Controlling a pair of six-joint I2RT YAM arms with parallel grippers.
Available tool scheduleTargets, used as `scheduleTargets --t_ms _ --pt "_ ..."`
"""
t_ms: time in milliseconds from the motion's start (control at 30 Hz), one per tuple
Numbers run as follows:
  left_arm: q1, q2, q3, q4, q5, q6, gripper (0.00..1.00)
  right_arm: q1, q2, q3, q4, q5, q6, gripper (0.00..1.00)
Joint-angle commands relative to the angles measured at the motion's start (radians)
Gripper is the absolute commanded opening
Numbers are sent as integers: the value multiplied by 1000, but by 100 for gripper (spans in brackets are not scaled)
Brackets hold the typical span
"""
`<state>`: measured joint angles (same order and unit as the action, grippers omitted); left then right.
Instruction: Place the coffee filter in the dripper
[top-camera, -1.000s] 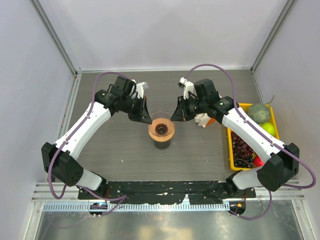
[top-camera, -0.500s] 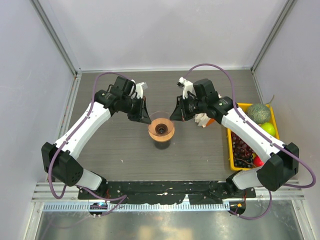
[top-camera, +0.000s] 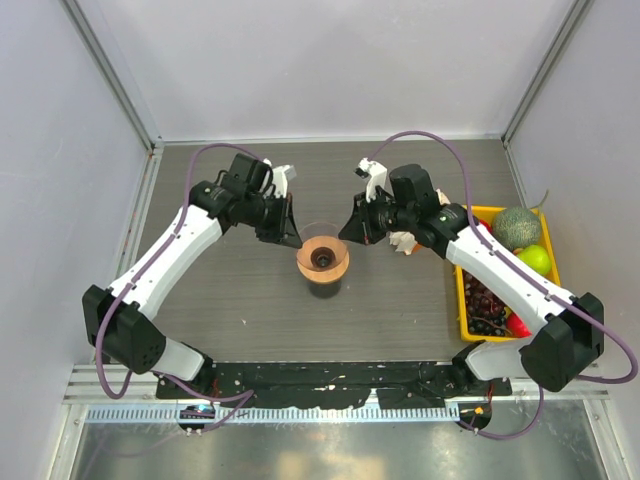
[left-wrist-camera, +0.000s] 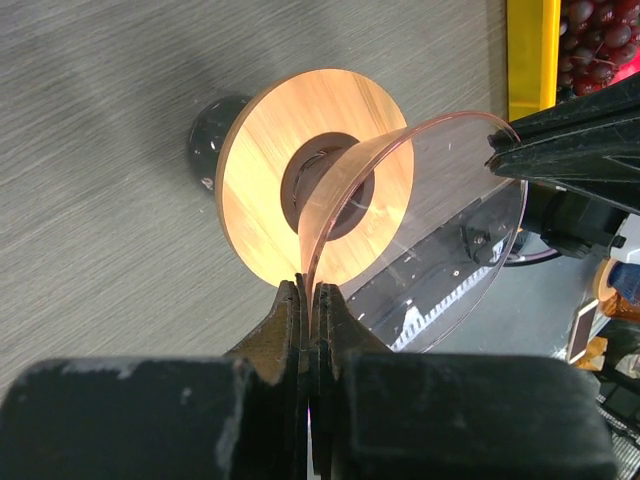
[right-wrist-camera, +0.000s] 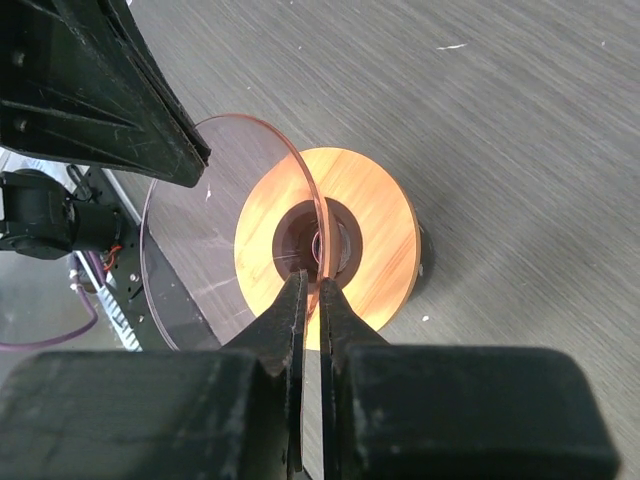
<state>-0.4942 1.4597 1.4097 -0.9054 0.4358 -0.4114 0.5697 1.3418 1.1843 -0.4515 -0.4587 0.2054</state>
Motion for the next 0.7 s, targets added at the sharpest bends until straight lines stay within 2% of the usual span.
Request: scheduleTargets --t_ms 0,667 --pt "-17 25 -38 74 -129 85 0 6 25 -98 -3 112 -112 5" --pt "-24 82 -61 62 -126 80 0 7 62 -163 23 88 -135 5"
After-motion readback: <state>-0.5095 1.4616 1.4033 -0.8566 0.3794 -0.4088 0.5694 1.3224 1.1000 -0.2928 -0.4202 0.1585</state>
